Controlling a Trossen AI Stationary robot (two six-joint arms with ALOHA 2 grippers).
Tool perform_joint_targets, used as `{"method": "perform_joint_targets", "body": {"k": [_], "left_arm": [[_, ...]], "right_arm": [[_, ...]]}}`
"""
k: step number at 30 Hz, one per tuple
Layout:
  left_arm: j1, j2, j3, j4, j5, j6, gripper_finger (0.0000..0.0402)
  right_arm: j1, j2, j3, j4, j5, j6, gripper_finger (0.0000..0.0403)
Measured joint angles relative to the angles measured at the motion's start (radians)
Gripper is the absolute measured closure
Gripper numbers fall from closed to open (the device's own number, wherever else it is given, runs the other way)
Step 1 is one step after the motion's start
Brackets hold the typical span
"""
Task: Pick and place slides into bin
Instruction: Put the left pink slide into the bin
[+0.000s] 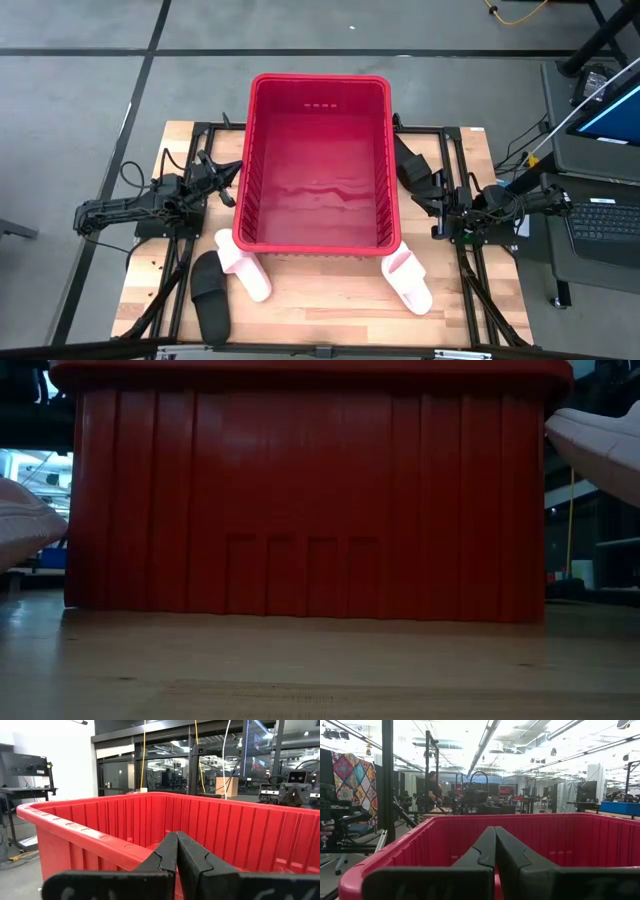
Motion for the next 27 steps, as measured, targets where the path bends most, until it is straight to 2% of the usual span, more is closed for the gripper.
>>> {"method": "perform_joint_targets", "body": {"k": [7,10,14,20,23,27], "left_arm": [[0.000,0.000,0.000,0.008,-0.080,-0.020,0.0398],[0.000,0.000,0.001,0.008,-0.082,-0.055,0.0398],[0.000,0.000,0.031,0.010,-0.060,-0.005,0.0398],[0.000,0.000,0.095,0.009,-0.040,-0.008,0.0398],[0.000,0.000,0.122,0.008,0.004,-0.008,0.0398],[0.000,0.000,0.144,0.002,0.142,-0.008,0.0398]], "right_arm": [[0.000,0.000,0.000,-0.001,0.000,-0.011,0.0391],[0.000,0.000,0.000,0.000,0.000,-0.025,0.0391],[-0.001,0.000,0.000,0.039,0.001,-0.023,0.0391],[-0.001,0.000,0.000,0.106,0.001,-0.022,0.0391],[-0.001,0.000,0.000,0.160,0.001,-0.025,0.0391],[-0.001,0.000,0.000,0.177,0.001,-0.025,0.0391]]}}
